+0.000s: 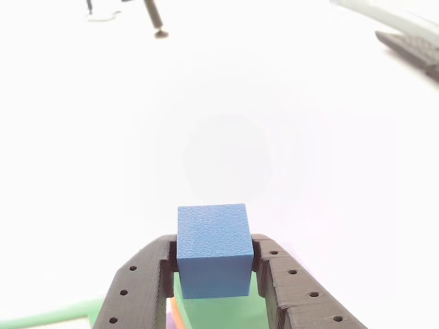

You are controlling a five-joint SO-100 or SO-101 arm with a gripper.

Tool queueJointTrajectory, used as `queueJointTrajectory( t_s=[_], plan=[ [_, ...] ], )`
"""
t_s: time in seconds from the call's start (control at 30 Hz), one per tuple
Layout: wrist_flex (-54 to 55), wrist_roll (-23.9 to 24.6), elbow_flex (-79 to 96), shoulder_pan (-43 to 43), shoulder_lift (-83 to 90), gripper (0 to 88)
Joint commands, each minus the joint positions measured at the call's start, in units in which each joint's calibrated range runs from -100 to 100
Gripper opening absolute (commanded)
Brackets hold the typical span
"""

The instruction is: Tower of hanoi

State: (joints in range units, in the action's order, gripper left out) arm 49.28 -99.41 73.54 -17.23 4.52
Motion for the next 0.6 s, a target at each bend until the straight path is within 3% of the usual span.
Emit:
queueJointTrajectory(
  t_s=[0.0,0.23,0.57],
  plan=[
    [-3.99,-0.59,-0.17,0.73,7.18,5.6],
    [-22.20,-0.59,-2.44,1.34,21.20,5.1],
    [-80.97,-0.59,-25.88,1.26,43.56,5.2]
  ],
)
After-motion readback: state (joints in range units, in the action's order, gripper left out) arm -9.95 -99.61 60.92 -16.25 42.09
